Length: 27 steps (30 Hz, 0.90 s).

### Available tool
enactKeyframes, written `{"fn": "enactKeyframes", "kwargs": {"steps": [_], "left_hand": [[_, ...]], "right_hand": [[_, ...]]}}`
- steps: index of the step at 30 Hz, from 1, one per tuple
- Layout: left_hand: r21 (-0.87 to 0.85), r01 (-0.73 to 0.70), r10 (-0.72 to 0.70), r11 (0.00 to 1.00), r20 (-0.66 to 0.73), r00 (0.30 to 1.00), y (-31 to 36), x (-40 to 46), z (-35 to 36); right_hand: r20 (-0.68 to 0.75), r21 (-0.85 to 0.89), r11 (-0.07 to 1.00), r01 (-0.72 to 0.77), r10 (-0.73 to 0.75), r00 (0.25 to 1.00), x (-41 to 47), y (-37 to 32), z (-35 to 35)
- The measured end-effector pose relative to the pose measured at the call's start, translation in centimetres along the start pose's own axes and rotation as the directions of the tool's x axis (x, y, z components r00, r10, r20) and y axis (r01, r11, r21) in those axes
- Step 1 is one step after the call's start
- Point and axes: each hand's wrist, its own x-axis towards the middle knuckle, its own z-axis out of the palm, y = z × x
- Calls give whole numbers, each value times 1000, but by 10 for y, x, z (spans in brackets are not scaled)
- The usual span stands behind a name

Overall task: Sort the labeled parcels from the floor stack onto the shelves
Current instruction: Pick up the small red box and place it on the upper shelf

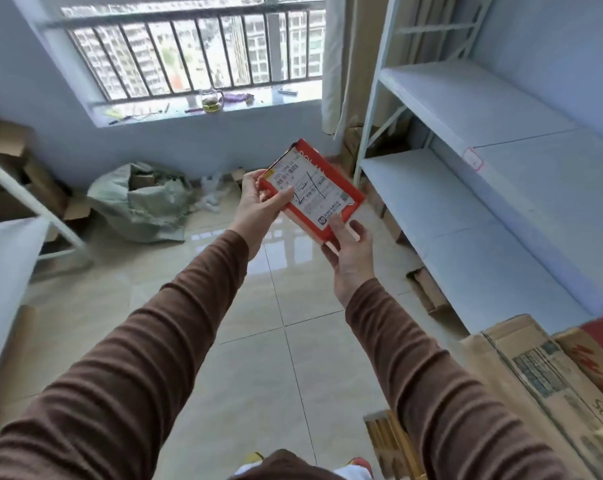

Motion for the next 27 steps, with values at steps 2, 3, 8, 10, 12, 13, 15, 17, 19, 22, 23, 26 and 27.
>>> {"fn": "enactKeyframes", "kwargs": {"steps": [2,3,8,10,12,13,15,17,19,22,23,26,27], "left_hand": [[-53,-17,13,998,-70,997,10,-4,-46],[-92,-24,15,995,-100,995,13,-5,-69],[-199,-69,38,978,-158,987,32,-18,-173],[-201,-93,59,975,-171,984,41,-27,-205],[-179,-104,67,978,-199,978,49,-35,-232],[-146,-111,78,983,-216,973,53,-39,-246],[-86,-139,110,986,-280,954,61,-45,-274],[-37,-163,136,986,-387,912,74,-53,-304],[15,-191,174,981,-486,856,88,-67,-335],[59,-237,224,970,-605,764,110,-95,-384],[76,-247,237,966,-641,730,119,-107,-399],[145,-274,289,951,-737,611,150,-152,-437],[174,-286,312,942,-764,565,161,-169,-448]], "right_hand": [[137,-33,999,15,-10,991,-5,18,39],[210,-56,998,30,-17,978,-7,27,58],[436,-129,990,48,14,900,-24,66,157],[489,-136,990,43,30,872,-28,78,194],[541,-132,990,44,35,841,-31,90,228],[570,-131,990,44,39,821,-32,95,246],[625,-139,989,45,52,779,-36,104,282],[674,-156,987,47,72,735,-40,114,319],[720,-205,976,75,98,687,-48,124,353],[792,-234,968,93,134,595,-68,132,406],[822,-233,967,101,140,552,-77,135,424],[904,-211,966,151,135,405,-116,147,474],[926,-198,964,176,126,355,-133,151,490]]}}
